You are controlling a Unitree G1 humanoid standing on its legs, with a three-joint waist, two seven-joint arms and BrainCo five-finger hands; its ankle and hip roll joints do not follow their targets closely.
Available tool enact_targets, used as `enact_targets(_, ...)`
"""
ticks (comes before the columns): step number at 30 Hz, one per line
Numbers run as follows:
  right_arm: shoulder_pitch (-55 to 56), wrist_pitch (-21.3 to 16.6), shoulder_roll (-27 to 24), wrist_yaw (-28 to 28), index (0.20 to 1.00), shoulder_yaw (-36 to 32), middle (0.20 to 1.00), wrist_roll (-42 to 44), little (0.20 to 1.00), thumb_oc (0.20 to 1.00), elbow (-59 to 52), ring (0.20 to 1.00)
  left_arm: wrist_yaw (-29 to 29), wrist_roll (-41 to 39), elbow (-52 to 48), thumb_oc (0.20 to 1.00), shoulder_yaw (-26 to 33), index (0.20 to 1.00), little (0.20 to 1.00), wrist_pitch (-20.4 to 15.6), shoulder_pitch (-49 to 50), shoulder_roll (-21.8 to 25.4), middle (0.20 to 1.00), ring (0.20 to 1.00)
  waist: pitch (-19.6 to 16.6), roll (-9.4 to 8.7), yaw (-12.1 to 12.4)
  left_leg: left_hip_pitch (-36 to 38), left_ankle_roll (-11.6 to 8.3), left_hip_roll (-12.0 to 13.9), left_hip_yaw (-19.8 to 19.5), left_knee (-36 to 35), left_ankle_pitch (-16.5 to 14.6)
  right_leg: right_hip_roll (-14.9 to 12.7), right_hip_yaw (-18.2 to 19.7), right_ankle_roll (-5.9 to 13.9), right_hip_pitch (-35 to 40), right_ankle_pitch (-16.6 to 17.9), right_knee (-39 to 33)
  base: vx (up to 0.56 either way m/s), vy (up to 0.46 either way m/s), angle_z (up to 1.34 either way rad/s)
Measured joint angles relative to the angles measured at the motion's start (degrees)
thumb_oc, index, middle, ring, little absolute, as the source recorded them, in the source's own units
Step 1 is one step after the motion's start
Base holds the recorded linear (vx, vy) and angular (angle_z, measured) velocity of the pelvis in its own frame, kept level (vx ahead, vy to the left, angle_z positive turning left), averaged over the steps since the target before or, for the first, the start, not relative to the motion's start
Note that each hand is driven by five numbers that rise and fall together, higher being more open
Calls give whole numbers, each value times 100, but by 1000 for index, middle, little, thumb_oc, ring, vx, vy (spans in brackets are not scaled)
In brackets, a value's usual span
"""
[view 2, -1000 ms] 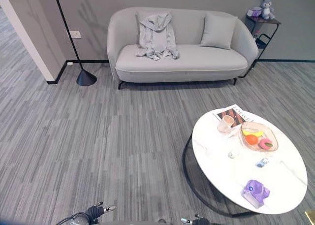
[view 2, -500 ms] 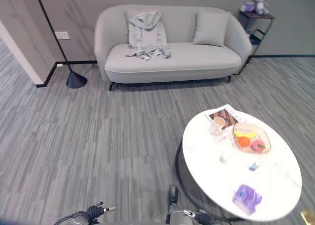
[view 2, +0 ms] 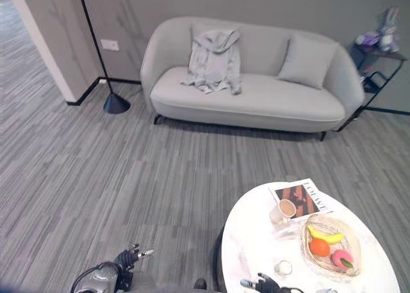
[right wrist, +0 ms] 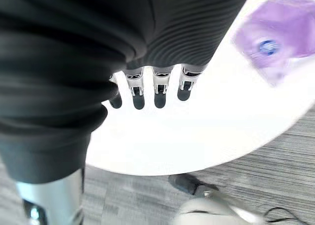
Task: Hang the clothes on the sofa on the clothes rack.
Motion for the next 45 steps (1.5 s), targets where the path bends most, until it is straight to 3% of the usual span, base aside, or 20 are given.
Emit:
enact_targets(3,-106,7,-55,16,1000,12,1000,-4,1000,1000,12,1000,-35,3,213,1000,19,1000,1000,66,95,-22,1000,1000,273,391,193,384,-71,-207,-252,-2243,649,80,235,105,504,-217,3,304,212,-24)
enact_targets(6,-206,-14,52,15,1000,-17,1000,-2,1000,1000,178,1000,-22,6,288,1000,28,1000,1000,97,83,65,1000,1000,281,404,436,142,-12,-274,-362,-2191,787,66,381,104,695,-373,24,373,383,-42)
enact_targets(8,-139,-30,159,13,1000,-43,1000,-9,1000,1000,328,1000,-32,17,415,1000,319,1000,1000,97,261,45,1000,1000,168,96,494,413,302,-453,-157,-2065,889,-230,553,406,1012,-590,36,379,462,-54)
enact_targets(10,-64,-16,259,28,1000,12,1000,-13,1000,1000,369,1000,-32,13,606,1000,508,1000,1000,82,275,69,1000,1000,21,-287,506,392,499,-767,124,-1625,1025,-645,657,289,1150,-792,42,233,264,-51)
enact_targets(12,10,1,331,31,1000,-17,1000,-17,1000,1000,331,1000,-19,17,595,1000,478,1000,1000,74,286,147,1000,1000,-53,-397,445,579,877,-964,198,-1638,1315,-820,554,383,1223,-674,354,314,380,-36)
enact_targets(16,143,29,607,109,1000,192,1000,-20,1000,1000,203,1000,-7,47,596,1000,444,1000,1000,45,188,344,1000,1000,-292,-435,391,1262,1252,-1346,262,-2136,1055,-1250,316,501,991,-314,1394,193,303,-1)
enact_targets(17,152,19,632,133,1000,190,1000,-19,1000,1000,20,1000,6,65,627,1000,349,1000,1000,-2,158,349,1000,1000,-329,-268,367,1483,1507,-1469,213,-2155,858,-1380,358,723,782,-531,1894,259,427,12)
enact_targets(19,130,12,612,144,1000,211,1000,-19,1000,1000,-70,1000,30,73,745,1000,180,1000,1000,29,195,323,1000,1000,-369,-13,301,1820,1736,-1561,205,-2155,634,-1527,347,752,441,-572,2644,146,198,9)
enact_targets(23,231,17,549,147,1000,186,1000,-12,1000,1000,17,1000,89,71,745,1000,4,1000,1000,13,262,319,1000,1000,-533,245,240,2169,1450,-1746,79,-2148,496,-1483,480,893,-94,-558,2622,140,67,29)
enact_targets(27,187,-5,382,152,1000,154,1000,-18,1000,1000,66,1000,141,68,695,1000,-55,1000,1000,17,320,241,1000,1000,-582,364,47,2310,1083,-1779,-79,-2157,216,-1080,473,984,-601,-331,1186,169,-18,24)
enact_targets(30,124,-33,311,140,1000,127,1000,-6,1000,1000,-12,1000,149,67,758,1000,-102,1000,1000,18,250,189,1000,1000,-485,327,-140,2406,1131,-1839,-213,-2153,74,-706,477,967,-1373,486,-16,230,-55,1)
enact_targets(33,13,-30,265,138,1000,99,1000,-4,1000,1000,-49,1000,147,66,808,1000,-210,1000,1000,15,169,147,1000,1000,-411,245,-318,2547,1188,-1914,-161,-2145,92,-687,70,813,-2094,933,-6,233,-101,26)
enact_targets(35,-13,-28,147,138,1000,92,1000,-15,1000,1000,16,1000,148,68,815,1000,-213,1000,1000,13,190,43,1000,1000,-385,360,-337,2685,917,-1847,-3,-2081,-122,-534,-290,717,-2276,937,99,360,-216,20)
enact_targets(37,-42,-23,-76,143,1000,296,1000,-50,1000,1000,81,1000,172,69,823,1000,-200,1000,1000,27,346,-48,1000,1000,-365,560,-253,2671,-729,-1321,557,-1452,-1328,131,-697,179,-2150,676,604,401,-274,36)
enact_targets(38,145,-38,-72,133,1000,64,1000,-82,1000,1000,88,1000,137,71,678,1000,-215,1000,1000,22,214,69,1000,1000,-324,498,-611,2586,841,-1381,280,-1282,-1063,-48,-673,210,-2039,789,1228,471,-340,70)
enact_targets(39,114,11,-85,121,1000,51,1000,-129,1000,1000,263,1000,147,71,573,1000,-190,1000,1000,52,254,51,1000,1000,-333,567,-527,2821,1073,-1427,278,-1579,-970,212,-708,-36,-2020,527,1514,412,-314,88)
enact_targets(41,128,8,-24,130,1000,107,1000,-138,1000,1000,385,1000,150,72,552,1000,-187,1000,1000,52,269,81,1000,1000,-329,498,-515,2830,887,-1665,270,-1190,-897,817,-793,-795,-1639,386,961,251,-212,-24)
enact_targets(42,194,3,42,134,1000,188,1000,-137,1000,1000,388,1000,144,73,541,1000,-187,1000,1000,31,425,209,1000,1000,-365,49,-473,2731,616,-2154,247,-707,-749,704,-658,-1218,-1270,608,360,299,-276,9)
enact_targets(43,324,-46,6,103,1000,150,1000,-140,1000,1000,328,1000,154,102,632,1000,-169,1000,1000,34,386,125,1000,1000,-387,-239,-585,2611,701,-2182,261,170,-1278,374,-614,-1032,-879,582,89,384,-394,29)
enact_targets(45,516,9,7,93,1000,191,1000,-134,1000,1000,313,1000,121,113,452,1000,-177,1000,1000,-29,480,74,1000,1000,-454,71,-431,2450,568,-831,235,1109,-1429,589,-484,-1129,-681,306,286,257,-337,-2)
